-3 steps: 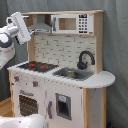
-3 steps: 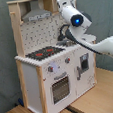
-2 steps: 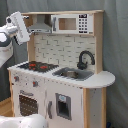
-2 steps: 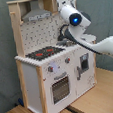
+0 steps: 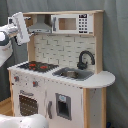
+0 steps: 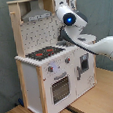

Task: Play with the kitchen

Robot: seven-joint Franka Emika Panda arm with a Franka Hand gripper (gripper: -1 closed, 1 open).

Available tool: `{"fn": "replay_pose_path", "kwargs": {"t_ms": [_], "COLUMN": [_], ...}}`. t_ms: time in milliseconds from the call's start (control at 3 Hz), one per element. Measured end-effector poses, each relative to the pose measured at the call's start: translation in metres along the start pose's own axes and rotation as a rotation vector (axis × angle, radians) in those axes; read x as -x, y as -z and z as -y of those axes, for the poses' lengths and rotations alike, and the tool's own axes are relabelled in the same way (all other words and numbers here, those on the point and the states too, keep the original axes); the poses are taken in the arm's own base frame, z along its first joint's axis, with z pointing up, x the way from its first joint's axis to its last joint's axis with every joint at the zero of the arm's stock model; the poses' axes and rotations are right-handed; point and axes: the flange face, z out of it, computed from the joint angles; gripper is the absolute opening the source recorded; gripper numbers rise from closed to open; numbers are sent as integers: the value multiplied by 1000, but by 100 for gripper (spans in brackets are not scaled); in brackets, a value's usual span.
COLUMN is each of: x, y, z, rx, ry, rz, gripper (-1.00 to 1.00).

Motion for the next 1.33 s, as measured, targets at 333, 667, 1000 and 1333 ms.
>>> {"fn": "replay_pose_path", "kwargs": {"t_ms": [333, 667, 1000, 1333], "x": [-2, -4, -4, -6], "y": [-18, -38, -39, -33], "z": [6, 10, 10, 11], "rx": [23, 50, 53, 62], "ry": [-45, -90, -96, -137], "rz": [49, 93, 98, 138], "gripper": [100, 100, -100, -100]}}
